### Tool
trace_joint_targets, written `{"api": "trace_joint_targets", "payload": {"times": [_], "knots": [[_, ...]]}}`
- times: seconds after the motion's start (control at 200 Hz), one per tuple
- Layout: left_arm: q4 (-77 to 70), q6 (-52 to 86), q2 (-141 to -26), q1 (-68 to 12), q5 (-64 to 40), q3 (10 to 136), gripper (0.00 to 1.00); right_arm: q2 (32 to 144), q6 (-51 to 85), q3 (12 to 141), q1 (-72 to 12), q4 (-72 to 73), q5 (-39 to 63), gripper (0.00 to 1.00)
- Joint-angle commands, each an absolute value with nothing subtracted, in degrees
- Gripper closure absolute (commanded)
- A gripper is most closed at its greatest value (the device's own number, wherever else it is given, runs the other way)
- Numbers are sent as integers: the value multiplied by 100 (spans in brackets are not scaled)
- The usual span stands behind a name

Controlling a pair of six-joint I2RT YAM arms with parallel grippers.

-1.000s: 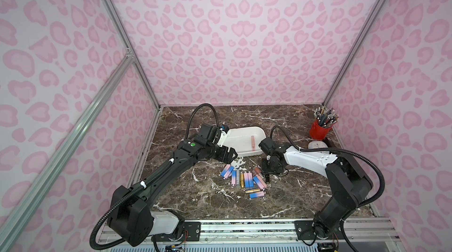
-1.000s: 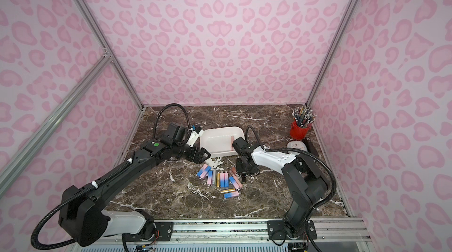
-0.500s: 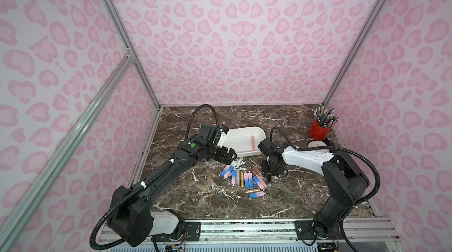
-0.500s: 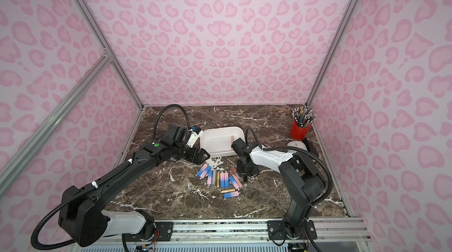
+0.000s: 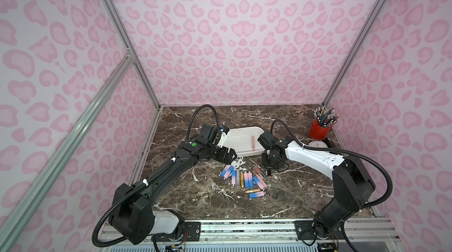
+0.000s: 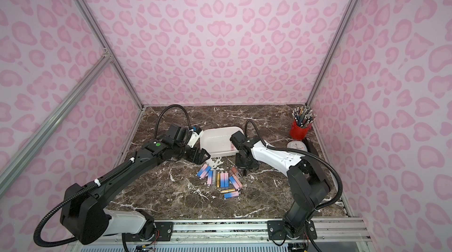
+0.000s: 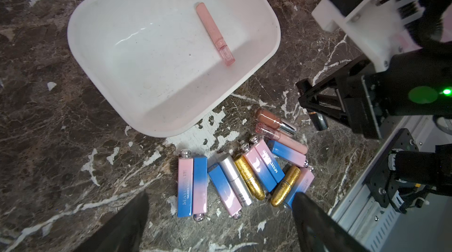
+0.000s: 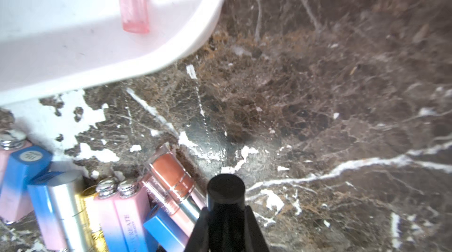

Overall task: Put the lipstick into the storage box
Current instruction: Pick up the lipstick at the center of the board, then place the lipstick in the storage box.

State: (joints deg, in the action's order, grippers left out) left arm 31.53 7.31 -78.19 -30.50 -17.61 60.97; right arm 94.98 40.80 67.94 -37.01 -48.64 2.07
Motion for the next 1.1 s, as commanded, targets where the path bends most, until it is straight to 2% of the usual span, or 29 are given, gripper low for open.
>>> {"api": "trace_joint_targets", "payload": {"times": [0.0,0.295,0.68,1.095], "knots": [[2973,633,-7845,-3050,-1743,6118,6,9455,3944,7125,-3692,-5394,-4,84],[2839,661,-7801,-3050,-1654,6038,6,9838,3628,8461,-3351,-5779,115,84],[2943,512,-7775,-3050,-1332,6153,6,11621,3021,10629,-2978,-5670,474,84],[3198,361,-7854,-3016,-1208,6325,6,12674,2851,10973,-2929,-5520,752,83]]}}
